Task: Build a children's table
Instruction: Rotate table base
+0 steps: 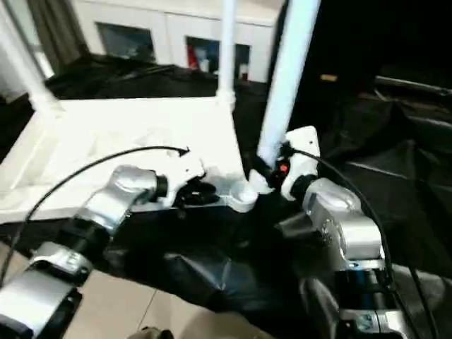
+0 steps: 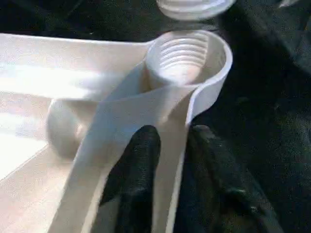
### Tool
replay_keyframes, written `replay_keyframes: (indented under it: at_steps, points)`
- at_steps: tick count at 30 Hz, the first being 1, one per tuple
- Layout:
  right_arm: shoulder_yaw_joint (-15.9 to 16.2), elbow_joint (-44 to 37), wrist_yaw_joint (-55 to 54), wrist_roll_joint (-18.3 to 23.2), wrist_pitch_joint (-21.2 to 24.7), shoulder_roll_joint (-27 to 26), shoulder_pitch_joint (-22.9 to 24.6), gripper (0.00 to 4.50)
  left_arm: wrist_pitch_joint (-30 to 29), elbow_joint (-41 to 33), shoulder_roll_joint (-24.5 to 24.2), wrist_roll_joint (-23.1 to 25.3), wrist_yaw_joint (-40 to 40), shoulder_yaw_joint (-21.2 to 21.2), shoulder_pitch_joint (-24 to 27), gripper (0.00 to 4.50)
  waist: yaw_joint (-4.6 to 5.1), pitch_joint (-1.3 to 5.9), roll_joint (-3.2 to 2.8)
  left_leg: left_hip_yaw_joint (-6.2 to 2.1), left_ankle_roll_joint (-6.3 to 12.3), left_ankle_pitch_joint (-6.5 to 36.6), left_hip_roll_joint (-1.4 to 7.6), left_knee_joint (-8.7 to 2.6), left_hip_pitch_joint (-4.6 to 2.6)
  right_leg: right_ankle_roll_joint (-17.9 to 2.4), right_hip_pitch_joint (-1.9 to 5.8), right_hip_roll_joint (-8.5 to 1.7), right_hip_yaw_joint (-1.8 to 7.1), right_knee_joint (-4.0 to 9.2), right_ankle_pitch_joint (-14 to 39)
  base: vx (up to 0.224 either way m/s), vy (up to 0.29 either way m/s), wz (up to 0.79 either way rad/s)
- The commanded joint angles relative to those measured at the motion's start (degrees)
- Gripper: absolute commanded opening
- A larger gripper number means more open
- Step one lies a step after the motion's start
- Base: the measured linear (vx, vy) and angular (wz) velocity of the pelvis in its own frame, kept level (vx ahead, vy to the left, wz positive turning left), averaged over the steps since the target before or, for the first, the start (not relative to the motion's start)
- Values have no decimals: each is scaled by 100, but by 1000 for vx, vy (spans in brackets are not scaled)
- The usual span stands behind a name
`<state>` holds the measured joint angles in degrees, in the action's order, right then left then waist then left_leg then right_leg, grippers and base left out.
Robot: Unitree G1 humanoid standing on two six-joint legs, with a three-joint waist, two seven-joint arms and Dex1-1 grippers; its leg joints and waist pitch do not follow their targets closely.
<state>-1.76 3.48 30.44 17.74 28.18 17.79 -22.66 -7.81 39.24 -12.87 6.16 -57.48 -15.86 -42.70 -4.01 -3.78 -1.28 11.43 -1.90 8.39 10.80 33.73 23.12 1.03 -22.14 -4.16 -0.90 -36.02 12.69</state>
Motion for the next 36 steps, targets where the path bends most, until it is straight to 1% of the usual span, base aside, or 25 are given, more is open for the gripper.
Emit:
replay_keyframes:
  at_steps: [1, 3, 4, 6, 7, 9, 10, 12, 13, 14, 15, 16, 17, 18, 20, 21, 23, 24, 26, 28, 31, 33, 36]
  points:
    - [-35, -88, 82, 72, -3, 66, 4, 193, 181, -13, -91, -167, -227, 121, -120, 160, -45, 430, 75, -116, 130, 1153, 214, -365, -195, -1393, 173, -353, 155, 452, 402, 0, 0, 0]
    - [-29, -77, 102, 64, -26, 71, 6, 193, 284, 62, -109, -193, -281, 126, -138, 164, -62, 437, 74, -110, 107, 1138, 217, -361, -203, -1389, 172, -350, 158, 441, 356, 0, 0, 0]
    - [-27, -77, 118, 69, -27, 75, 8, 193, 339, 175, -124, -210, -325, 136, -172, 164, -83, 438, 62, -108, 103, 1128, 213, -356, -205, -1383, 169, -351, 162, 438, 317, 0, 0, 0]
    - [-20, -97, 146, 82, -30, 82, 28, 193, 496, 389, -171, -223, -513, 105, -227, 164, -122, 447, 60, -108, 84, 1116, 208, -356, -209, -1361, 172, -360, 163, 433, 271, 0, 0, 0]
    - [-24, -119, 152, 92, -5, 83, 47, 193, 449, 516, -166, -294, -755, 103, -261, 164, -121, 447, 46, -109, 77, 1111, 204, -356, -206, -1356, 170, -354, 162, 430, 237, 0, 0, 0]
    - [-28, -126, 154, 95, 13, 85, 55, 193, 407, 555, -157, -370, -906, 106, -270, 164, -119, 450, 61, -111, 63, 1093, 203, -362, -200, -1367, 182, -360, 157, 420, 187, 0, 0, 0]
    - [-37, -132, 144, 93, 21, 89, 64, 193, 400, 593, -142, -398, -984, 102, -279, 164, -122, 452, 37, -114, 53, 1099, 208, -359, -203, -1395, 180, -368, 155, 413, 160, 0, 0, 0]
    - [-43, -135, 139, 92, 26, 93, 70, 193, 406, 628, -133, -416, -1031, 99, -288, 164, -121, 452, 55, -110, 63, 1120, 206, -357, -200, -1438, 187, -368, 153, 412, 111, 0, 0, 0]
    - [-54, -147, 128, 90, 34, 102, 85, 193, 449, 690, -104, -435, -1096, 95, -304, 164, -117, 451, 35, -109, 54, 1135, 201, -356, -199, -1440, 189, -365, 154, 420, 124, 0, 0, 0]
    - [-64, -156, 120, 82, 39, 106, 95, 193, 511, 778, -78, -436, -1116, 91, -333, 164, -118, 452, 27, -116, 45, 1147, 207, -358, -201, -1444, 192, -370, 154, 416, 124, 0, 0, 0]
    - [-71, -163, 117, 78, 42, 111, 102, 193, 567, 850, -57, -422, -1105, 84, -360, 164, -115, 453, 37, -112, 49, 1146, 201, -356, -199, -1442, 195, -364, 153, 420, 120, 0, 0, 0]
    - [-90, -185, 113, 70, 44, 123, 122, 193, 755, 1080, 7, -336, -1001, 56, -447, 164, -109, 451, 26, -114, 48, 1160, 198, -355, -196, -1447, 199, -361, 153, 428, 97, 0, 0, 0]
    - [-102, -206, 114, 73, 49, 130, 134, 193, 886, 1240, 40, -258, -903, 39, -509, 164, -111, 451, 34, -109, 48, 1172, 193, -349, -203, -1437, 199, -357, 155, 434, 100, 0, 0, 0]
    - [-114, -248, 116, 81, 65, 144, 157, 193, 1019, 1462, 80, -146, -724, 11, -599, 164, -113, 461, 14, -119, 38, 1171, 194, -346, -200, -1418, 217, -361, 157, 427, 21, 0, 0, 0]
    - [-116, -277, 115, 83, 76, 151, 174, 193, 1115, 1571, 83, -79, -660, -30, -636, 164, -109, 469, 8, -129, 50, 1151, 197, -344, -198, -1424, 227, -368, 153, 414, -77, 0, 0, 0]
    - [-114, -319, 115, 85, 92, 162, 200, 193, 1192, 1693, 84, -32, -629, -70, -671, 164, -105, 464, -9, -131, 60, 1146, 195, -344, -193, -1427, 228, -363, 152, 419, -91, 0, 0, 0]
    - [-112, -336, 115, 86, 98, 167, 209, 193, 1207, 1752, 89, -27, -623, -74, -690, 164, -98, 467, 10, -129, 59, 1163, 192, -344, -194, -1438, 236, -361, 149, 419, -85, 0, 0, 0]
    - [-111, -373, 118, 88, 112, 180, 231, 193, 1296, 1888, 79, 71, -514, -133, -734, 164, -91, 469, -7, -127, 72, 1166, 195, -339, -199, -1479, 229, -356, 147, 420, -113, 0, 0, 0]
    - [-112, -388, 115, 90, 115, 186, 242, 193, 1355, 1980, 82, 104, -497, -151, -760, 164, -91, 471, -8, -131, 82, 1175, 201, -337, -205, -1496, 231, -361, 149, 421, -114, 0, 0, 0]
    - [-124, -465, 118, 108, 147, 212, 290, 193, 1487, 2279, 118, 152, -400, -119, -855, 164, -93, 475, -34, -130, 55, 1190, 200, -335, -216, -1502, 231, -352, 149, 413, -150, 0, 0, 0]
    - [-130, -501, 118, 111, 164, 229, 310, 193, 1552, 2401, 123, 182, -355, -106, -905, 164, -95, 471, -27, -133, 65, 1230, 204, -339, -220, -1533, 230, -362, 149, 417, -161, 0, 0, 0]
    - [-137, -523, 114, 118, 176, 239, 322, 193, 1571, 2479, 132, 163, -352, -69, -943, 164, -100, 472, -42, -131, 44, 1267, 206, -338, -222, -1562, 229, -366, 149, 422, -108, 0, 0, 0]
    - [-135, -538, 106, 117, 189, 246, 334, 193, 1614, 2596, 155, 51, -470, 51, -997, 164, -100, 468, -30, -132, 35, 1269, 200, -341, -216, -1579, 236, -370, 146, 422, -101, 0, 0, 0]
